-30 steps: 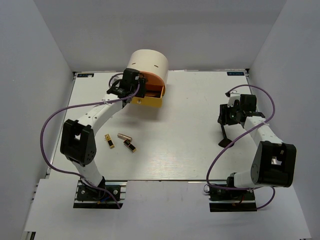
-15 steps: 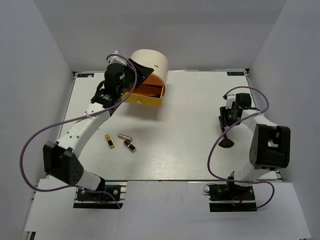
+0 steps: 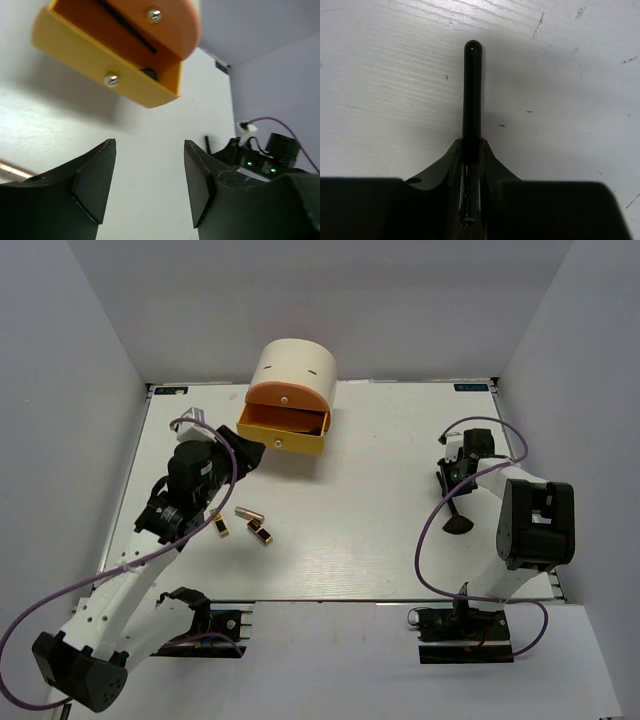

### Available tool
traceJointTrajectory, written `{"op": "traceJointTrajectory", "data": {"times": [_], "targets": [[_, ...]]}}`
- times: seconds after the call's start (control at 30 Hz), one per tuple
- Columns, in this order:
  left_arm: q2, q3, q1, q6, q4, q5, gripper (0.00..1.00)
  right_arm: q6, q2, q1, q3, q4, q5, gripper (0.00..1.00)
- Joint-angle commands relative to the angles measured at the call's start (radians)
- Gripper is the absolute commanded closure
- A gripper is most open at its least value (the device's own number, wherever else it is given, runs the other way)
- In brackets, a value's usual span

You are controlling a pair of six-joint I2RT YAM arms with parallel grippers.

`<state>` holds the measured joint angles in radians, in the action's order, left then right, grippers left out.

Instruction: Organize the makeup

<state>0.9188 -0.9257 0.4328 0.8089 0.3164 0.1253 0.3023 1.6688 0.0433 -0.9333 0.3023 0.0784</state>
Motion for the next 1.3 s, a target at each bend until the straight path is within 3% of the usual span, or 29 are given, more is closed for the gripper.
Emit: {"op": "traceJointTrajectory", "data": {"times": [0.0,0.17,0.4,0.6,0.73,0.93,1.27], "targets": [[-0.061,0.069,-0.005,0.006,0.084,0.085,0.33,0.04,0.022,-0.011,0.016,-0.006,-0.016,0.91],[-0.092,0.165,-0.005,0.079,0.139,0.1,0.33,0.106,-0.016,-0.011,-0.066,0.049,0.107,1.0],[-0.12,0.237,-0.005,0.151,0.196,0.168,0.31,0.355,-0.063,-0.04,-0.335,0.244,0.669,1.0],[-0.112,0.234,-0.005,0.187,0.28,0.214,0.31,0.566,0.017,-0.18,-0.634,0.337,0.897,1.0],[-0.123,0.24,-0.005,0.207,0.32,0.238,0.3,0.546,0.089,-0.267,-0.797,0.299,0.963,1.0],[-0.133,0.231,-0.005,0.237,0.391,0.278,0.3,0.37,0.17,-0.449,-0.915,-0.003,0.952,1.0],[-0.15,0.243,0.004,0.305,0.457,0.293,0.29,0.236,0.272,-0.609,-0.907,-0.442,0.81,1.0]]}}
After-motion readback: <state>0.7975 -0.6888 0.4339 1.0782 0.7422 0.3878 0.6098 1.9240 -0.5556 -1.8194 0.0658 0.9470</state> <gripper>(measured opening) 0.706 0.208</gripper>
